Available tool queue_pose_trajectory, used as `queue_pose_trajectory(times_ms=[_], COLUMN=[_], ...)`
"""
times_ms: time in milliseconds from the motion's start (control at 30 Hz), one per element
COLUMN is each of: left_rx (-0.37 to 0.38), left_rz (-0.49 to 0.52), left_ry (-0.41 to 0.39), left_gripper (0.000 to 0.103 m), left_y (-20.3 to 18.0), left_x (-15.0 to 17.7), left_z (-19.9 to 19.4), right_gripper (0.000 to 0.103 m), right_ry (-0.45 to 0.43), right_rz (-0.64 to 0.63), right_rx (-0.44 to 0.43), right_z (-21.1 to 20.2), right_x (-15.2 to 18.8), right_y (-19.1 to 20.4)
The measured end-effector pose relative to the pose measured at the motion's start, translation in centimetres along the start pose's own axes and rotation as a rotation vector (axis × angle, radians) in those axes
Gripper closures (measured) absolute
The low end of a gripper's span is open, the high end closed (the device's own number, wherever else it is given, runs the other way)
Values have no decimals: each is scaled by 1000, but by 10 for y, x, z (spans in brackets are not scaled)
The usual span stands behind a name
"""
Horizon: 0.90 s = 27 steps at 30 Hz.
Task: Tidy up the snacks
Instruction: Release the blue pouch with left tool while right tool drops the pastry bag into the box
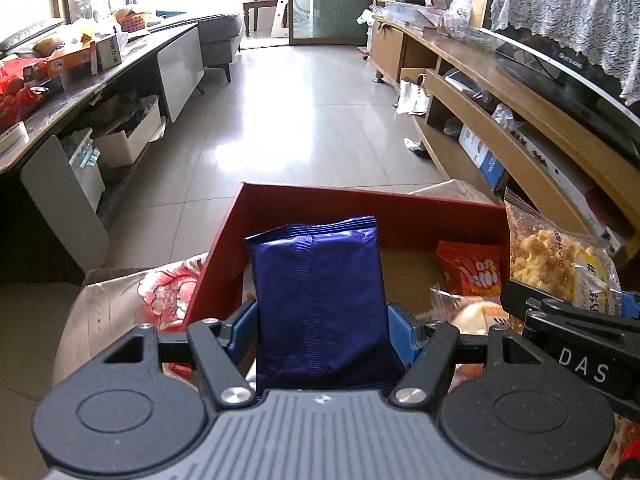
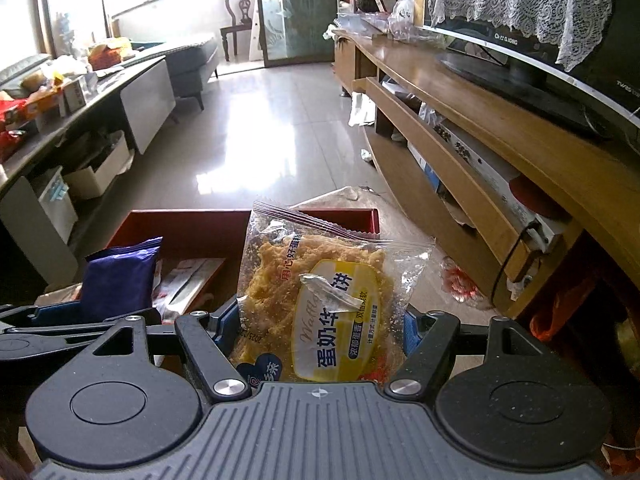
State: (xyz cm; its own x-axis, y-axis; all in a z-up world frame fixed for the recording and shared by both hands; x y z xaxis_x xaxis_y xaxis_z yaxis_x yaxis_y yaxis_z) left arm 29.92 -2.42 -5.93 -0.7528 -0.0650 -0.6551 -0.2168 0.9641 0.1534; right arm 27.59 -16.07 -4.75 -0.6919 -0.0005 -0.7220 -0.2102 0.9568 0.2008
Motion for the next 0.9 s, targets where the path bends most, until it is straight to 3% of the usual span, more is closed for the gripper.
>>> queue_pose_trajectory(times_ms=[400, 533, 900], left_rx=[-35, -39, -31], left_rz=[0, 2, -14], left_ry=[26, 41, 51], left_gripper=[35, 39, 35], left_y=[3, 3, 12], left_x=[-3, -1, -1], left_z=[26, 31, 29], right_gripper=[25, 24, 18], right_ry=[22, 40, 52], right_rz=[9, 7, 0], right_rx=[-36, -48, -44], right_z=[29, 36, 40], right_x=[-3, -1, -1], right_y=[0, 1, 4])
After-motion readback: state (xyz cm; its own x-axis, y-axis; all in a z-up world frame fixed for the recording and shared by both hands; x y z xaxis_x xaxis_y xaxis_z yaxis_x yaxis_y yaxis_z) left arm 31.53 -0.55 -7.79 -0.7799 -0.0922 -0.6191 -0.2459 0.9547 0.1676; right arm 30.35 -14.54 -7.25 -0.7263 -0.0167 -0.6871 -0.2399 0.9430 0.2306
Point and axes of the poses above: each gripper's, at about its wrist camera, not at the fingertips, and z roughly the way its jaws point, y to its left, x to its underside, the point moved 10 cm from there along z, roughly the way its jaws point, and after that the axes turned 14 degrees about -x, right-handed, at the moved point
